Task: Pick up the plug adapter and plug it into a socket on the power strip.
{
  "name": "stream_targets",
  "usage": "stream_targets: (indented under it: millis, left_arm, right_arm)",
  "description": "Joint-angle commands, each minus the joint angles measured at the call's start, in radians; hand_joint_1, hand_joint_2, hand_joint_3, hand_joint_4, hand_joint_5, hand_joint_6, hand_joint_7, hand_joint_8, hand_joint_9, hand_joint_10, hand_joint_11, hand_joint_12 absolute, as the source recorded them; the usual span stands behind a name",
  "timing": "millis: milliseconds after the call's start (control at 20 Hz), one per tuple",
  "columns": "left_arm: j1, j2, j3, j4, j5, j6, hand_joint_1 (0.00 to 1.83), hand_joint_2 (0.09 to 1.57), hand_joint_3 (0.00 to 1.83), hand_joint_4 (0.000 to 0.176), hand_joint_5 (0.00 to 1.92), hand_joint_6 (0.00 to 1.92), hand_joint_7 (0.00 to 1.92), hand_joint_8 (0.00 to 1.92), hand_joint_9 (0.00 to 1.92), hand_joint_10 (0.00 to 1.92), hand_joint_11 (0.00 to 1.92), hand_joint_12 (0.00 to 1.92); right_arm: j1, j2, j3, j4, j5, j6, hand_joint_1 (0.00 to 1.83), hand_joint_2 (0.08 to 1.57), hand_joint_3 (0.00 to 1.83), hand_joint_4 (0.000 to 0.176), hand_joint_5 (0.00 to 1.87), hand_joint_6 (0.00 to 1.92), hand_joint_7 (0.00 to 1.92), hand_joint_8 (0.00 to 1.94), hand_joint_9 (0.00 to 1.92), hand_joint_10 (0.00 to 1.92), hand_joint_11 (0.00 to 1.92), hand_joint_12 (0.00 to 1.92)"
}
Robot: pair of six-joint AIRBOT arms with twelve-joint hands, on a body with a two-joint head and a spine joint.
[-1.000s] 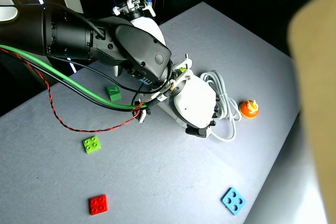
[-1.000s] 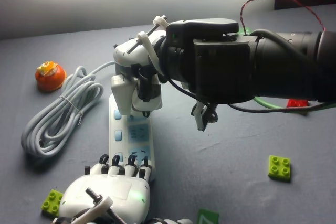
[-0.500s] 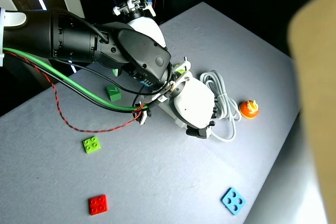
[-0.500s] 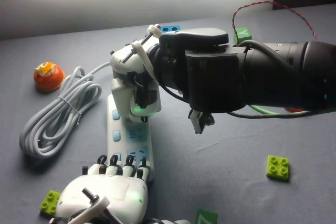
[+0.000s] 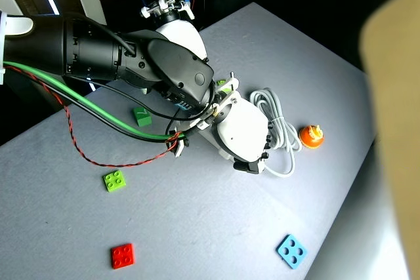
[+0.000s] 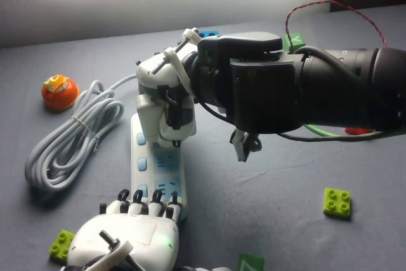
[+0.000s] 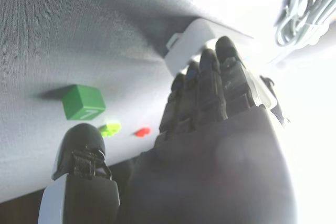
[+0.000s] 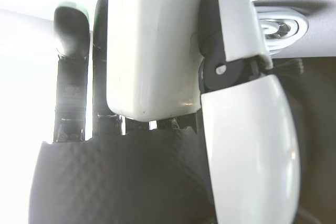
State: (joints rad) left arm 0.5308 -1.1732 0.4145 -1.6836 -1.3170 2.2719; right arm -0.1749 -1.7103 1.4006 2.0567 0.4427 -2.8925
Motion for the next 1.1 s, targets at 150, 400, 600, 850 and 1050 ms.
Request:
stream_targets:
  millis: [150,400,600,850,1050]
  left_arm:
    - [-0.003,0.007,-0.007,0.046,-0.031,0.002,0.04,1.22,0.0,0.0,0.04,0.0,0.05,0.0,0.04,0.0,0.0,0.22]
    - [-0.018,0.012,-0.007,0.046,-0.031,0.002,0.06,1.22,0.0,0.0,0.06,0.01,0.07,0.0,0.06,0.0,0.0,0.28]
    - [-0.027,0.017,-0.007,0.046,-0.031,0.003,0.03,1.22,0.0,0.0,0.03,0.0,0.05,0.0,0.04,0.0,0.0,0.24]
    - [-0.042,0.03,-0.006,0.046,-0.031,0.016,0.03,1.22,0.0,0.0,0.07,0.0,0.07,0.0,0.06,0.0,0.0,0.27]
    - [-0.061,0.037,-0.004,0.046,-0.031,0.037,0.03,1.22,0.0,0.0,0.03,0.0,0.04,0.0,0.03,0.0,0.0,0.2]
  right_arm:
    - [-0.007,0.0,-0.003,0.007,-0.045,0.005,1.22,1.18,0.0,0.0,0.84,1.03,0.9,1.32,0.77,1.28,0.66,1.64]
    - [-0.001,0.005,-0.003,0.007,-0.055,0.005,1.15,1.26,0.0,0.0,0.68,1.31,0.77,1.46,0.52,1.25,0.51,1.71]
    - [0.0,0.006,-0.003,0.007,-0.055,0.001,1.02,1.12,0.0,0.0,0.59,0.06,0.69,0.08,0.54,0.56,0.34,1.53]
    - [0.012,0.008,-0.004,0.007,-0.057,-0.005,0.89,1.12,0.0,0.0,0.38,0.0,0.43,0.0,0.49,0.05,0.08,1.23]
    - [0.029,0.022,-0.01,0.007,-0.056,-0.007,0.78,1.07,0.0,0.0,0.23,0.0,0.26,0.0,0.3,0.0,0.0,0.94]
